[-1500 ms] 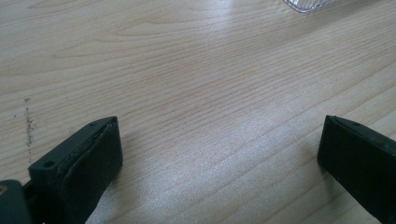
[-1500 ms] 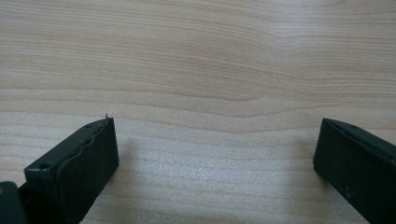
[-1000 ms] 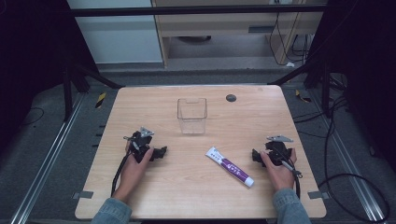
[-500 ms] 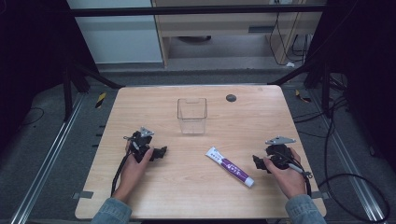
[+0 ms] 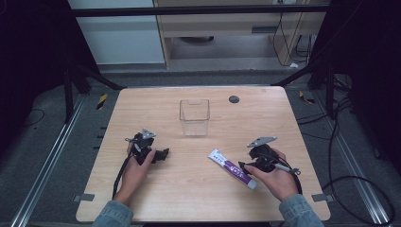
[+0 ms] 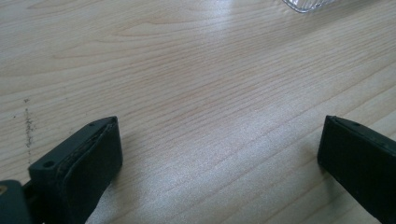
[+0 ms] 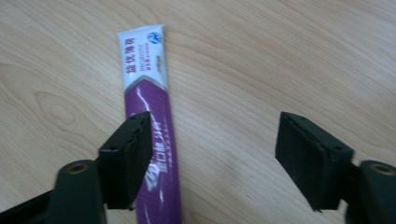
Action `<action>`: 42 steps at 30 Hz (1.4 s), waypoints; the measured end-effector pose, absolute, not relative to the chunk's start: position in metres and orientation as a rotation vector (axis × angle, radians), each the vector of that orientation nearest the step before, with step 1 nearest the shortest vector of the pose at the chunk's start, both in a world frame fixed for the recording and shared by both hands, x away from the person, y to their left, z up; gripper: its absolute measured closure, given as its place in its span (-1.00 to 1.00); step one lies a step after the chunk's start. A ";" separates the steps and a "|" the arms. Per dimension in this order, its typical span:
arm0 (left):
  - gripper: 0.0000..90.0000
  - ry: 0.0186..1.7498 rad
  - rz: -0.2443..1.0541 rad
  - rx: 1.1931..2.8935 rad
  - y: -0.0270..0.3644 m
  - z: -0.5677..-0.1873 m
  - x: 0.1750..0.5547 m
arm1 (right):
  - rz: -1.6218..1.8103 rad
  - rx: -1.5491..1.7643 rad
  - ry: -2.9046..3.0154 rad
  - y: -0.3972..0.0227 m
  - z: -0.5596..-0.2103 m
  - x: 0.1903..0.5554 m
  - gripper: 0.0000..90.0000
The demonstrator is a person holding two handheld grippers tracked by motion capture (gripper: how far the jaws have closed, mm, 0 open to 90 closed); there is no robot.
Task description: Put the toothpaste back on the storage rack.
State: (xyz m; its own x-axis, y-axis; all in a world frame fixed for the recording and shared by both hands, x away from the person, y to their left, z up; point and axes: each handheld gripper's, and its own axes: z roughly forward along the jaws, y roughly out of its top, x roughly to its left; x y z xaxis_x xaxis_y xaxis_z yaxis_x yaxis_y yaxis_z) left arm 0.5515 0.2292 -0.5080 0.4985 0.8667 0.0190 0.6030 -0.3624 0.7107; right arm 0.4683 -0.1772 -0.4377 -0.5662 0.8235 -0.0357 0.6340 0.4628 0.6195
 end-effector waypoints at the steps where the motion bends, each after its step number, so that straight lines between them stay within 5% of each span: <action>1: -1.00 1.201 0.524 2.095 0.229 -0.508 0.552 | 0.804 1.227 2.396 -0.174 -0.437 0.469 -0.30; 14: -1.00 1.202 0.524 2.092 0.229 -0.508 0.552 | 0.676 1.167 2.580 -0.128 -0.449 0.487 -0.01; 42: -1.00 1.198 0.522 2.094 0.229 -0.508 0.552 | 0.533 1.194 2.699 -0.103 -0.470 0.512 0.09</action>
